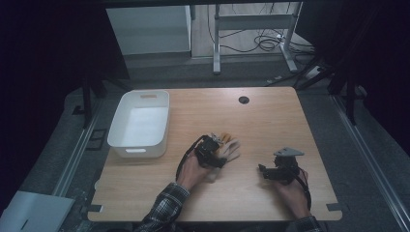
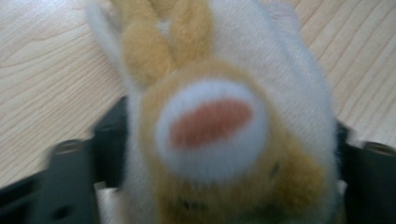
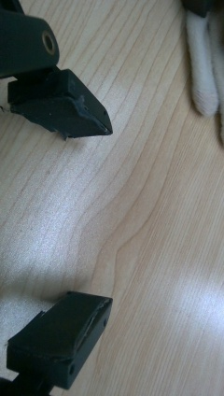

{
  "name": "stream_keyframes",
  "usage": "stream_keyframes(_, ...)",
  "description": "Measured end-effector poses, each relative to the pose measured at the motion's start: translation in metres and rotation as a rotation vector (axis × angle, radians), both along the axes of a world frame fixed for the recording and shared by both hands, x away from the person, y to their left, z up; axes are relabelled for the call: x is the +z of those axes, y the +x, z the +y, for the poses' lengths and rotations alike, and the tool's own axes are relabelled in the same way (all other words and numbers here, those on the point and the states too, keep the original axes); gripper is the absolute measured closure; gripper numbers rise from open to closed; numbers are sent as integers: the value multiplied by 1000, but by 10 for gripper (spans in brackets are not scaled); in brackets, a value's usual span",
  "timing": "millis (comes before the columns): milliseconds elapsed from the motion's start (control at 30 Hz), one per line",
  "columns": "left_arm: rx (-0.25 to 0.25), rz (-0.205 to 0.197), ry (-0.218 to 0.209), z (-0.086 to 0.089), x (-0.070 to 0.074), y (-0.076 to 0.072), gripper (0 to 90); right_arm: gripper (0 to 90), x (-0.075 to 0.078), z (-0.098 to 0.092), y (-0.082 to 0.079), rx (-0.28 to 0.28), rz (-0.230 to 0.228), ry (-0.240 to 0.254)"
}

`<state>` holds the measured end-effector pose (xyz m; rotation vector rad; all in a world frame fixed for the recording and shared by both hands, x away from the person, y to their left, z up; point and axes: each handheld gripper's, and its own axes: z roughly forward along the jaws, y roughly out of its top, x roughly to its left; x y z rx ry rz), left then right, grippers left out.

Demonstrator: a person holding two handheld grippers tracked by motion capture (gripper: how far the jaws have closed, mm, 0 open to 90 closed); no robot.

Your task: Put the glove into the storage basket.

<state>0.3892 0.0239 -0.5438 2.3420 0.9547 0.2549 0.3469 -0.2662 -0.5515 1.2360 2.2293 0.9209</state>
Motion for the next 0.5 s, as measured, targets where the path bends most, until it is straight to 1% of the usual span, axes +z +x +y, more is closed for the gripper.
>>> stream_keyframes(233, -9, 12, -1, 3, 3, -2, 550, 148, 0, 0, 0, 0, 0, -1)
stream_keyframes(333, -11, 29, -19, 6, 4, -1, 576, 148, 0, 0, 0, 0, 0, 0)
stream_keyframes(367, -11, 29, -19, 6, 4, -1, 577, 148, 0, 0, 0, 0, 0, 0)
stream_keyframes(400, -15, 49, -31, 7, 4, 0, 577, 148, 0, 0, 0, 0, 0, 0)
stream_keyframes(500, -16, 57, -34, 8, 6, 0, 575, 148, 0, 0, 0, 0, 0, 0)
